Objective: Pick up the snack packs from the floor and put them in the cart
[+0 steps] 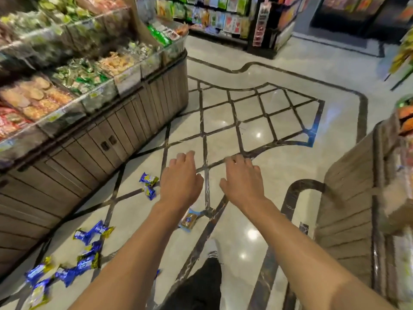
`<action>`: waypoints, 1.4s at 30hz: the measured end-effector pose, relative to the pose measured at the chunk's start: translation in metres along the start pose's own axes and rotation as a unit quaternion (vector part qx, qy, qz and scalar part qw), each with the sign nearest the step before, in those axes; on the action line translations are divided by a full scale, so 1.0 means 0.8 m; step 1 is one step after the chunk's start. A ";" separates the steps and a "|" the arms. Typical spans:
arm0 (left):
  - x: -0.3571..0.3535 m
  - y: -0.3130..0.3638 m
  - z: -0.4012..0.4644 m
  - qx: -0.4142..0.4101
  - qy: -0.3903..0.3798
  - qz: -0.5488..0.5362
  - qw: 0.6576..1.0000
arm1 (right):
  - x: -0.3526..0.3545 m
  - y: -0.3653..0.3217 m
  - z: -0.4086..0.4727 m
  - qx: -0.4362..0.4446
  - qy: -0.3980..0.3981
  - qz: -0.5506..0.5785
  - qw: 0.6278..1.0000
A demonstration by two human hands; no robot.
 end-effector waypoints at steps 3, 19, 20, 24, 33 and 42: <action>-0.009 0.017 0.092 0.010 0.009 -0.016 1.000 | 0.007 0.014 0.090 0.027 0.018 -0.007 0.999; -0.033 0.030 0.449 0.094 0.037 -0.025 0.995 | 0.012 0.046 0.495 0.136 0.008 0.005 0.991; -0.035 0.022 0.466 0.115 0.041 -0.024 0.992 | 0.006 0.041 0.519 0.153 0.002 0.009 0.988; -0.036 -0.012 0.513 0.213 0.064 -0.008 0.975 | -0.013 0.007 0.606 0.233 -0.025 0.029 0.972; -0.015 -0.102 0.528 0.415 0.086 0.031 0.905 | -0.033 -0.122 0.707 0.456 -0.061 0.001 0.888; -0.029 -0.255 0.485 0.565 0.112 -0.004 0.818 | -0.097 -0.298 0.727 0.584 -0.102 -0.025 0.805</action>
Point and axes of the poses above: each hand's wrist, its own z-axis towards the middle knuckle, its own x-axis out of the back of the hand, y = z × x, the point moved 8 cm from there along z, towards the middle knuckle, and after that the axes turned 1 degree about z, right-handed, at the moved point
